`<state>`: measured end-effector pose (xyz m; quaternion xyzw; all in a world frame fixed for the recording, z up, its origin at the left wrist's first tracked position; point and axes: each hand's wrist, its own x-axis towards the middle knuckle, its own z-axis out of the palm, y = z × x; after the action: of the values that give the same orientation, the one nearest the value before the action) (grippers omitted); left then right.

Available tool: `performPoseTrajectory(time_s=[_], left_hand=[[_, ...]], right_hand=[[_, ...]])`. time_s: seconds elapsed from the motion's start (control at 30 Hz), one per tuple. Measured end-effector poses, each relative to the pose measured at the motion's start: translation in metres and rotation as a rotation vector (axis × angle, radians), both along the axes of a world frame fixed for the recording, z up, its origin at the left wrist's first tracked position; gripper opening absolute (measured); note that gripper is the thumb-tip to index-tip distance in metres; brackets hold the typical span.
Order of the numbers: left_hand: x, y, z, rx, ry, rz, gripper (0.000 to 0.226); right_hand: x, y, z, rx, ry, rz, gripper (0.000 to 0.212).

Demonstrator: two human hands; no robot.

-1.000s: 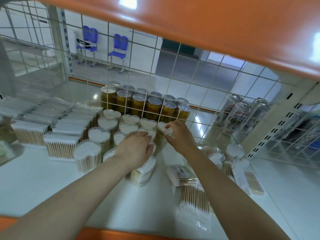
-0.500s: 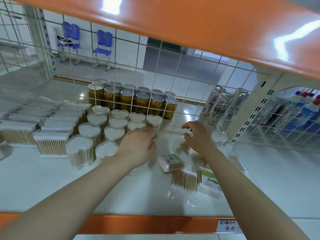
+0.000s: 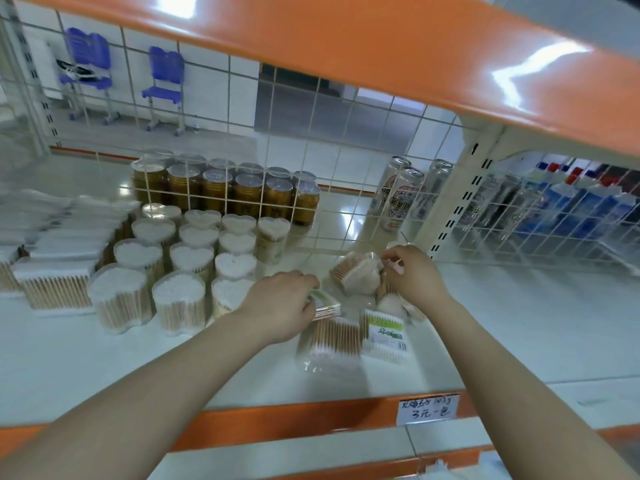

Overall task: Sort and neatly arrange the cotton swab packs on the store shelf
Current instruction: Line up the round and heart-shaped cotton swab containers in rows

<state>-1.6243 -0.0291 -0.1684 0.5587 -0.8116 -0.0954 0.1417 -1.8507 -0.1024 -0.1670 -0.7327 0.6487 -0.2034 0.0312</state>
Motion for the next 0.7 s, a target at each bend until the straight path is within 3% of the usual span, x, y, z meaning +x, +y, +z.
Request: performPoseTrajectory(time_s=[0.27, 0.43, 0.5, 0.57, 0.6, 0.67, 0.7], left_hand=[[-0.005, -0.014, -0.003, 0.039, -0.014, 0.017, 0.043], [-0.012, -0.023, -0.006, 0.064, 0.017, 0.016, 0.044], [-0.014, -0.026, -0.007, 0.071, 0.027, 0.018, 0.043], [-0.016, -0.029, -0.009, 0.068, 0.029, 0.022, 0.043], [-0.016, -0.03, -0.01, 0.067, 0.031, 0.025, 0.042], [-0.017, -0.031, -0.011, 0.067, 0.039, 0.033, 0.042], [-0.017, -0.032, -0.011, 0.069, 0.042, 0.036, 0.042]], right_hand=[[-0.018, -0.014, 0.006, 0.041, 0.001, -0.06, 0.037], [-0.027, -0.03, 0.006, 0.084, -0.011, -0.104, 0.033], [-0.028, -0.037, 0.006, 0.112, -0.025, -0.118, 0.012], [-0.027, -0.044, 0.007, 0.115, -0.045, -0.106, 0.017], [-0.027, -0.047, 0.006, 0.128, -0.061, -0.098, 0.01], [-0.025, -0.052, 0.008, 0.148, -0.049, -0.11, 0.024], [-0.024, -0.054, 0.008, 0.169, -0.05, -0.115, 0.017]])
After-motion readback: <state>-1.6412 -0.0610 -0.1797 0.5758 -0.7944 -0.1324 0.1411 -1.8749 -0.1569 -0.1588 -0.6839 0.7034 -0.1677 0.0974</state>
